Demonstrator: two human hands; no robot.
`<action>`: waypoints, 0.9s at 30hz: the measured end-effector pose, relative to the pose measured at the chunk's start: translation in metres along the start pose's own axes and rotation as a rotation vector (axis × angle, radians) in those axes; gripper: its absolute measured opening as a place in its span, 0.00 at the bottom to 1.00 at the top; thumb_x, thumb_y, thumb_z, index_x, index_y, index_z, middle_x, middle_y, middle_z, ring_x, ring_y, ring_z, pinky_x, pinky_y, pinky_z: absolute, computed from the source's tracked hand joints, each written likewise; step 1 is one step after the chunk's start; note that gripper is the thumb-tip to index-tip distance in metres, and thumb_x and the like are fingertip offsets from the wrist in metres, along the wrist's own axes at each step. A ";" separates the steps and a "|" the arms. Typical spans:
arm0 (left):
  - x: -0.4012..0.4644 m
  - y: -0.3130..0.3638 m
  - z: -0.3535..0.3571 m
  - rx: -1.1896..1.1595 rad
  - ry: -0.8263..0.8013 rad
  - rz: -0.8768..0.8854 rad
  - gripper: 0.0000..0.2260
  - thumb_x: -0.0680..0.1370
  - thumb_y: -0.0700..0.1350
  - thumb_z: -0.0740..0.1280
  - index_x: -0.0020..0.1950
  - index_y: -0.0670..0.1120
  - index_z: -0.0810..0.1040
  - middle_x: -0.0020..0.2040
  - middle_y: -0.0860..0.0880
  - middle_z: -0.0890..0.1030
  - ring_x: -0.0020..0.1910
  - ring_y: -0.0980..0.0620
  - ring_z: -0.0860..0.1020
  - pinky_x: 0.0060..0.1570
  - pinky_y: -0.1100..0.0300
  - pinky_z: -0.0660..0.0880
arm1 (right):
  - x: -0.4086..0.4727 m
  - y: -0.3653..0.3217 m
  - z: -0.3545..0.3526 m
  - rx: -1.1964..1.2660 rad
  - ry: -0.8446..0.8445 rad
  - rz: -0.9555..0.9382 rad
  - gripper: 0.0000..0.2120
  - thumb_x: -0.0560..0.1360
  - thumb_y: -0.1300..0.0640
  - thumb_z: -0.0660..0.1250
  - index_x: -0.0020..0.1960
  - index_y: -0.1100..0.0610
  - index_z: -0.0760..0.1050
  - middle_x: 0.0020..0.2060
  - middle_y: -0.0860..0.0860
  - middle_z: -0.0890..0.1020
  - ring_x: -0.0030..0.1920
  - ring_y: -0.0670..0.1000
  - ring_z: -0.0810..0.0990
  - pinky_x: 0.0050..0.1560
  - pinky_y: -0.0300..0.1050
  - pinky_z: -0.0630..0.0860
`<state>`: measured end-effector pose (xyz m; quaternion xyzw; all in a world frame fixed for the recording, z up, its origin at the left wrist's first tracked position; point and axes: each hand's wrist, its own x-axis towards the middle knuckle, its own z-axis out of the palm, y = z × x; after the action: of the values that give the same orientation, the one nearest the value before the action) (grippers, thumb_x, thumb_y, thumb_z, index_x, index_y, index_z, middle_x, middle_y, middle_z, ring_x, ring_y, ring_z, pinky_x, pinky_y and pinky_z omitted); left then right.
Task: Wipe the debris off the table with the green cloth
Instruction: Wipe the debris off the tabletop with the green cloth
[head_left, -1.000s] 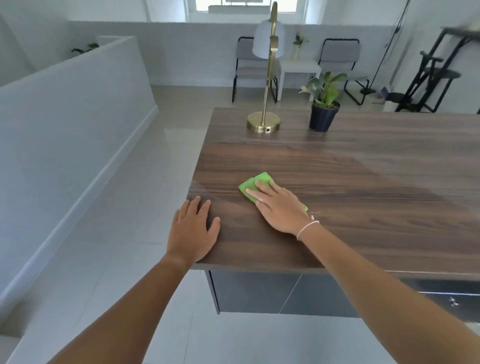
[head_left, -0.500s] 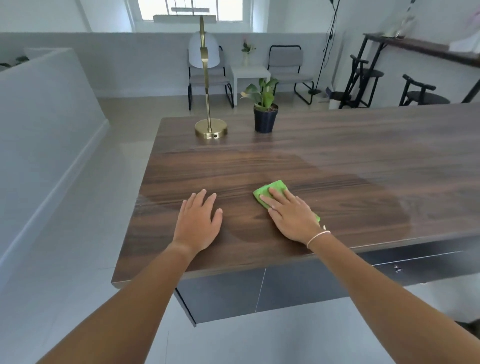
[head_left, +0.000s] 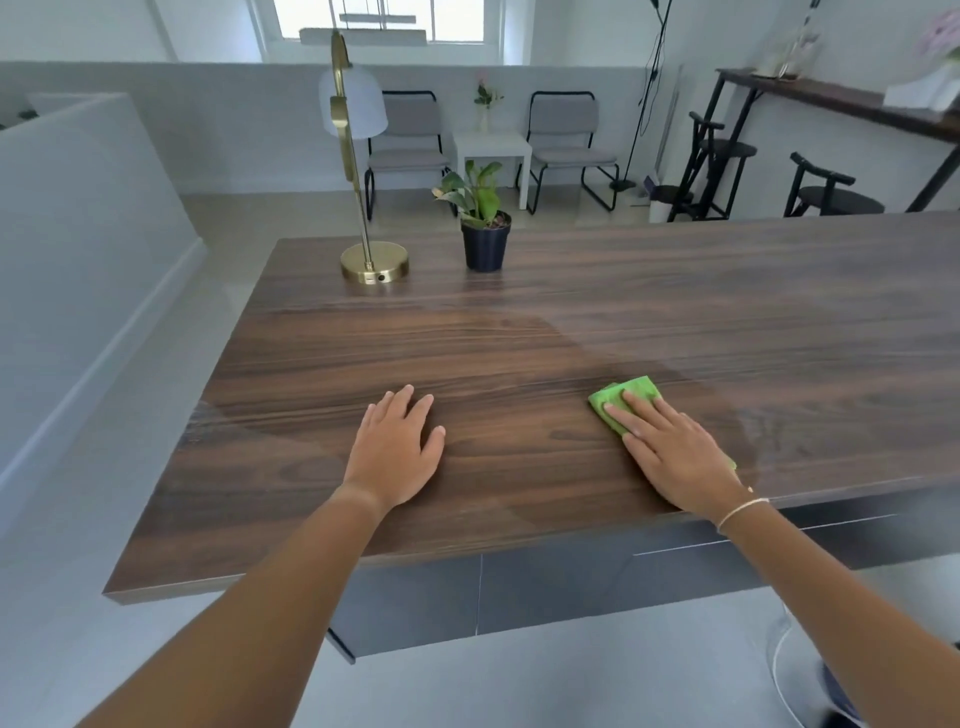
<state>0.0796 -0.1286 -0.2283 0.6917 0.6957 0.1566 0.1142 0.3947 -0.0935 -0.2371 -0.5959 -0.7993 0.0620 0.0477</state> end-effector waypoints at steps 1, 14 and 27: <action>0.004 0.004 0.002 0.007 -0.002 0.007 0.23 0.80 0.51 0.55 0.74 0.46 0.60 0.77 0.43 0.57 0.76 0.44 0.52 0.74 0.51 0.47 | -0.008 0.003 -0.002 0.022 -0.006 -0.063 0.31 0.72 0.39 0.37 0.73 0.41 0.56 0.75 0.42 0.55 0.76 0.50 0.52 0.73 0.50 0.54; 0.060 0.052 0.031 0.045 -0.014 0.053 0.24 0.79 0.52 0.55 0.73 0.46 0.61 0.76 0.43 0.58 0.76 0.44 0.53 0.75 0.51 0.47 | 0.019 0.083 -0.008 -0.010 0.041 0.155 0.22 0.79 0.47 0.46 0.73 0.42 0.58 0.76 0.47 0.59 0.76 0.56 0.56 0.73 0.51 0.56; 0.071 0.038 0.034 0.058 0.018 0.008 0.24 0.79 0.55 0.53 0.75 0.51 0.57 0.77 0.49 0.56 0.76 0.49 0.50 0.75 0.55 0.45 | 0.151 0.031 0.001 0.023 -0.008 -0.023 0.22 0.80 0.49 0.46 0.74 0.44 0.55 0.77 0.48 0.56 0.76 0.57 0.54 0.74 0.53 0.54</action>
<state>0.1266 -0.0560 -0.2413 0.6961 0.6981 0.1432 0.0871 0.3805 0.0598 -0.2428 -0.5859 -0.8054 0.0730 0.0521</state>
